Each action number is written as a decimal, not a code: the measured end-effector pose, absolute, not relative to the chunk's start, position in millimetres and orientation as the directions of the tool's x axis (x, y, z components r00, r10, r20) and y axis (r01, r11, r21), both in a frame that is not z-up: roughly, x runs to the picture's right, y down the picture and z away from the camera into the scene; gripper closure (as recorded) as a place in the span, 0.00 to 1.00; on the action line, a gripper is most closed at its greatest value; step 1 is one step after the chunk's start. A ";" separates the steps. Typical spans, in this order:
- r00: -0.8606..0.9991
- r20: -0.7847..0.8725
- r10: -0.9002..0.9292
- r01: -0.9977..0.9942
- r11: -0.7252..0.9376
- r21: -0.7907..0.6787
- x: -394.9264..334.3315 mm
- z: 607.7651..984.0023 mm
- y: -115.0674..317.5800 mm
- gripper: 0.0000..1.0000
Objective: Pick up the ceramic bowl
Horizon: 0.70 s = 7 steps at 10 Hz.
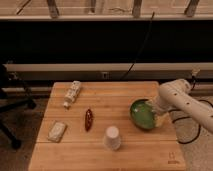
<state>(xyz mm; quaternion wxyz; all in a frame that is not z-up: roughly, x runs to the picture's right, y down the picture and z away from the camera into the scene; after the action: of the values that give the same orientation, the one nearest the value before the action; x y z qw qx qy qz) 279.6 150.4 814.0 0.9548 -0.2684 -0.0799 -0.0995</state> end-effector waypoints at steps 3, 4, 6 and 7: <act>0.952 0.252 -0.174 0.284 0.812 -0.511 289.2 805.2 171.5 0.20; 0.945 0.269 -0.185 0.303 0.805 -0.510 289.5 806.7 176.6 0.20; 0.940 0.286 -0.186 0.312 0.806 -0.503 292.7 808.6 185.1 0.20; 0.938 0.293 -0.185 0.315 0.808 -0.498 293.6 811.0 189.8 0.20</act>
<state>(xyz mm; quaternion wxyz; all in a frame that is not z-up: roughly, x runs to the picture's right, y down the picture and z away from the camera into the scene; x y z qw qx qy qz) 293.6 189.8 811.0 0.9437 -0.2800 -0.1160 -0.1325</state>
